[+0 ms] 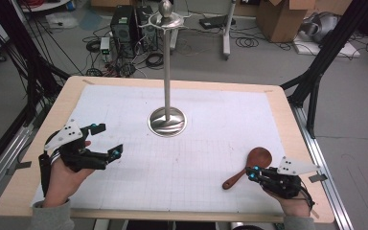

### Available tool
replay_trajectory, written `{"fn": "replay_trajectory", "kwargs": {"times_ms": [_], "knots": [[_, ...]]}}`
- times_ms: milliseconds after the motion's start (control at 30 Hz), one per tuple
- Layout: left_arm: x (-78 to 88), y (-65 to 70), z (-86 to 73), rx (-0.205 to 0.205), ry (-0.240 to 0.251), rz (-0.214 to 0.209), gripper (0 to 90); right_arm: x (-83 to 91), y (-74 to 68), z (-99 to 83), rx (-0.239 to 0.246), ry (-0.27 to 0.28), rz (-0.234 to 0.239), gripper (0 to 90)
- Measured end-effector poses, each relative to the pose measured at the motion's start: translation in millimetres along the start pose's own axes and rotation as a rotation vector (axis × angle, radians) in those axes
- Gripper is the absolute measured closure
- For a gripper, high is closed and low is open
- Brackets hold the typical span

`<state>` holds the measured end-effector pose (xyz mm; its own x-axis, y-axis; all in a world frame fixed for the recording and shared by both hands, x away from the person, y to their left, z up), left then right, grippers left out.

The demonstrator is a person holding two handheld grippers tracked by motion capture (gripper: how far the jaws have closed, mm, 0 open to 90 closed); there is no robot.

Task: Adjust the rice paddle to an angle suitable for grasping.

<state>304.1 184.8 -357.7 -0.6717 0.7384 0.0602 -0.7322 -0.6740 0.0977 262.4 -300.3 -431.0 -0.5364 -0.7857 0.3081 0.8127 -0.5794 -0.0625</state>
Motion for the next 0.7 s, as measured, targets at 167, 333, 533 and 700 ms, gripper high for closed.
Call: {"fn": "replay_trajectory", "kwargs": {"times_ms": [167, 333, 533, 700], "knots": [[-0.9, -1.0, -0.5, -0.001, -0.004, 0.002, 2.0, -5.6, 4.0, -19.9, -0.028, -0.071, 0.024, 89.2], [-1.8, -0.4, -1.4, -0.003, -0.011, 0.006, 2.0, -12.2, 6.1, -33.3, -0.044, -0.123, 0.038, 89.3], [-1.2, -1.4, -2.9, 0.0, -0.019, 0.014, 2.0, -18.0, 7.2, -38.3, -0.06, -0.142, 0.051, 89.2], [1.6, -3.8, -4.2, 0.004, -0.021, 0.028, 2.0, -26.6, 5.3, -40.5, -0.052, -0.2, 0.057, 89.3]]}}
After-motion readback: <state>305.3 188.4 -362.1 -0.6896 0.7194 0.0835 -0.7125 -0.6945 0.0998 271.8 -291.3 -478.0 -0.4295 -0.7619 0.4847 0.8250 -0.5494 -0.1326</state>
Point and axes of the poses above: each handheld gripper's, and its own axes: x roughly backward along the jaws, z roughly out of its top, y roughly to its right, the point moved 5 cm from there along -x, roughly forward along the jaws, and after that the axes turned 8 degrees about y, right-handed, at the moved point
